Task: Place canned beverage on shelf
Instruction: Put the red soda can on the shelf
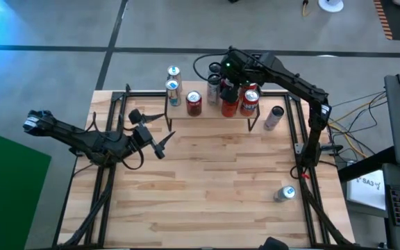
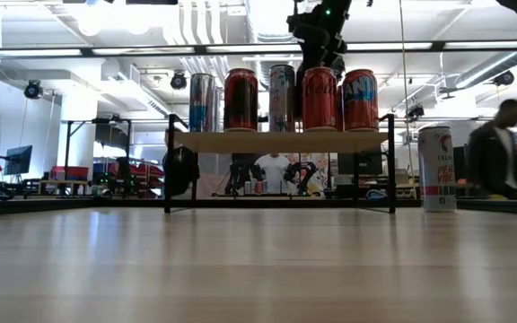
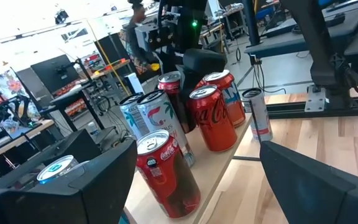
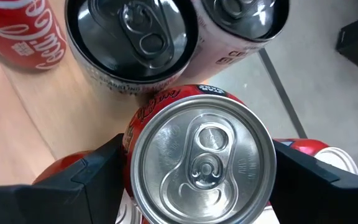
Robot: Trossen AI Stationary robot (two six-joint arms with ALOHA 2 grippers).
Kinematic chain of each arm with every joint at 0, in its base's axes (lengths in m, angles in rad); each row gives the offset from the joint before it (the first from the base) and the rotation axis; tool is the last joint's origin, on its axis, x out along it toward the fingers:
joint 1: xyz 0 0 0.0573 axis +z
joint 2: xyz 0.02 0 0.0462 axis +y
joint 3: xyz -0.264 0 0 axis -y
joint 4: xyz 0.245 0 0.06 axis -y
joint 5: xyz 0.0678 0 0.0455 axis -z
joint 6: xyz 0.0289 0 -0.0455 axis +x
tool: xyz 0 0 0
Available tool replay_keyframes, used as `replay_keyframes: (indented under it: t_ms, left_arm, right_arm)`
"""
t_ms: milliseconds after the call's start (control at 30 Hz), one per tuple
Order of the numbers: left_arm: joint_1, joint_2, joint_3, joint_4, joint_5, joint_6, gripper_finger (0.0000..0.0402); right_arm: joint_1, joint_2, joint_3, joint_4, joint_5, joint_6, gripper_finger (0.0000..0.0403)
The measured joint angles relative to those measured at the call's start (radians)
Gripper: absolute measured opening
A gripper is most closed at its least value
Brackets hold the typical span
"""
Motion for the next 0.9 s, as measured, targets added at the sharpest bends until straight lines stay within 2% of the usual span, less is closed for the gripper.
replay_keyframes:
  t_ms: [900]
  left_arm:
    - [0.001, 0.0, 0.0, -0.009, 0.0, -0.01, 0.0325]
  right_arm:
    - [-0.013, 0.0, -0.005, -0.001, 0.0, 0.034, 0.0297]
